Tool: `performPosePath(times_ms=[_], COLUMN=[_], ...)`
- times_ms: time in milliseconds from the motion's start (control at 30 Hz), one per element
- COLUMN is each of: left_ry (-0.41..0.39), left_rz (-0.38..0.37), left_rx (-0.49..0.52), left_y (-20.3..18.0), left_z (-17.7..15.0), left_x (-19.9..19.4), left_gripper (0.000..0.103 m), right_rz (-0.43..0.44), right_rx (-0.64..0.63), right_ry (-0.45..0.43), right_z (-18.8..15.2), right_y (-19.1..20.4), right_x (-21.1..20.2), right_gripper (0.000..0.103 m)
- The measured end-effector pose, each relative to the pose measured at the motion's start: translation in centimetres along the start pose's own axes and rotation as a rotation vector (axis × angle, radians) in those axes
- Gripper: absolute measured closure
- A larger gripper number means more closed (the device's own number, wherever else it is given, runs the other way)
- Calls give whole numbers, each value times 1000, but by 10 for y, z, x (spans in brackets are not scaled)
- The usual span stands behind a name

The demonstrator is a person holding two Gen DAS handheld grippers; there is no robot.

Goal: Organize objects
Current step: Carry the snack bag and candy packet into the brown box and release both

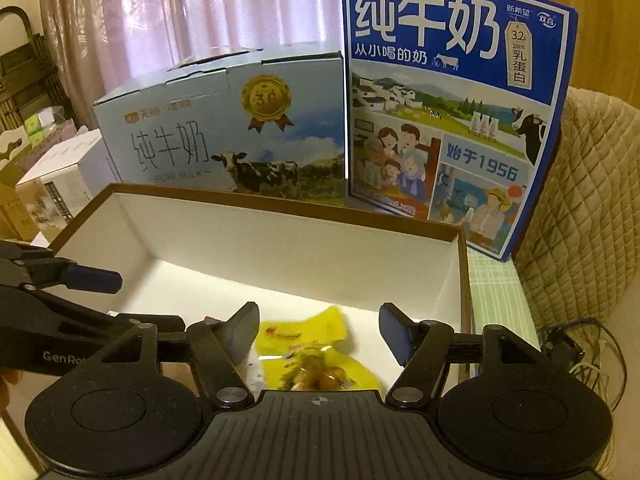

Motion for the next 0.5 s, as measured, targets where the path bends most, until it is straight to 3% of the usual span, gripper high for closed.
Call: performPosePath(times_ms=[500], left_ry=[-29], left_rz=[-10], left_rx=[-26], left_y=[4], left_z=[-7], left_x=[-45], left_gripper=[16], right_rz=[45], right_rx=[63], right_ry=[-2], right_z=[-16], right_y=[3], right_x=[-56], right_gripper=[35])
Point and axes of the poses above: each gripper's, at about its wrist camera, not at the fingertips, and x roughly the way its jaws point, y to its left, z to its top, the point moved 4 cm from there along x, roughly the way its jaws point, and after that the axes turned 8 degrees about -y, right-handed, at the moved point
